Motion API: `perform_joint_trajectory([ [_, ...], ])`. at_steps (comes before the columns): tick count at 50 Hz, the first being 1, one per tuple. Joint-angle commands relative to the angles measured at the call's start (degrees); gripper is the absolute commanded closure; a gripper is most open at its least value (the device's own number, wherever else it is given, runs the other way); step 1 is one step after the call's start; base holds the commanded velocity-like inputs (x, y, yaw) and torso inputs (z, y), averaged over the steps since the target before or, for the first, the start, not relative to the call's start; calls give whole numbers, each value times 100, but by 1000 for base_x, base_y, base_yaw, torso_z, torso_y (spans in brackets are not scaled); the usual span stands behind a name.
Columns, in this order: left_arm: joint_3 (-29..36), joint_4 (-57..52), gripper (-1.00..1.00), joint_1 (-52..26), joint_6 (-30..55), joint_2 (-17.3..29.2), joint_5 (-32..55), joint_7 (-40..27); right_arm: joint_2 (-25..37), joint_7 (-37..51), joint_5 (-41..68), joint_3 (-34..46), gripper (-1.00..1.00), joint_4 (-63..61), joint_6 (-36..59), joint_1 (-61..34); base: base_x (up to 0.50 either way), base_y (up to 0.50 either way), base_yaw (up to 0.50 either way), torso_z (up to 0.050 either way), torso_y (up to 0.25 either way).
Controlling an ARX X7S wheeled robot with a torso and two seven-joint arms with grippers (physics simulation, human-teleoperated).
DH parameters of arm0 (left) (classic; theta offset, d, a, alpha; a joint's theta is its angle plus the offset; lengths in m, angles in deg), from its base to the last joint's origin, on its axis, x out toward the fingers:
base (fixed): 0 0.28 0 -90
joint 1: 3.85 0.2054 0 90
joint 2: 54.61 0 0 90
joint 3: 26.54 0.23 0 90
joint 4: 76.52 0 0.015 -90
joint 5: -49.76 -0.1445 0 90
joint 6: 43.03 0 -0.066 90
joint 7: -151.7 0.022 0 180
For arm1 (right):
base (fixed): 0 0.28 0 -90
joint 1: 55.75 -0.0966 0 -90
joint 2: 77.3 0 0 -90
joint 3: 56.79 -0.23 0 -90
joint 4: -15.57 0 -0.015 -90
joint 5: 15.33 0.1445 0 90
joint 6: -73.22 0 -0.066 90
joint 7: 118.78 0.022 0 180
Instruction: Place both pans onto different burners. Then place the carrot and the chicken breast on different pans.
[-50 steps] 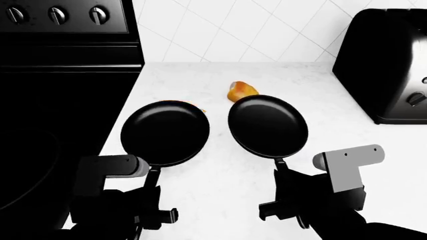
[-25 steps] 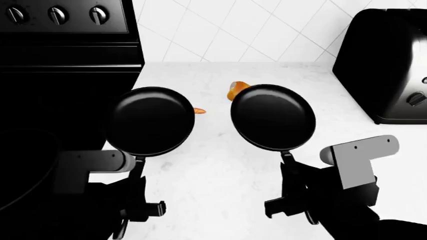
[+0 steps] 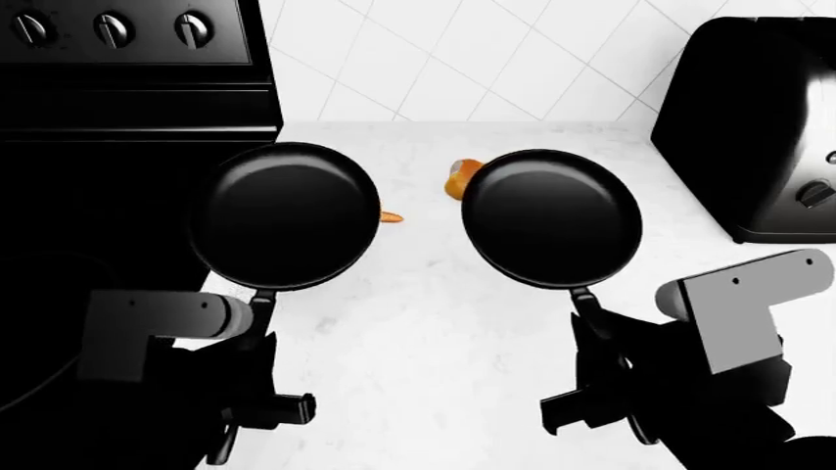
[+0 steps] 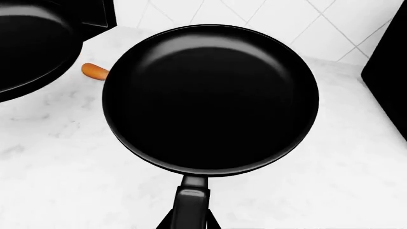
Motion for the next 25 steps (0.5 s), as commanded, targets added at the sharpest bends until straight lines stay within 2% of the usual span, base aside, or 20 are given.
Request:
perform_joint_trajectory([
  [1,-66,-133,100,-268,-84,-5,29,131,157,367,63,-305,100,-73,-136,-71,0,0,0,0,10],
  [10,-60,-103,100,-186,-80,10,-32,191,165,404,31,-302,100,-70,-162,-104,0,0,0,1,2],
  [25,-54,-66,100,-71,-109,-1,-106,295,197,437,53,-270,100,-91,-183,-126,0,500,0,1,3],
])
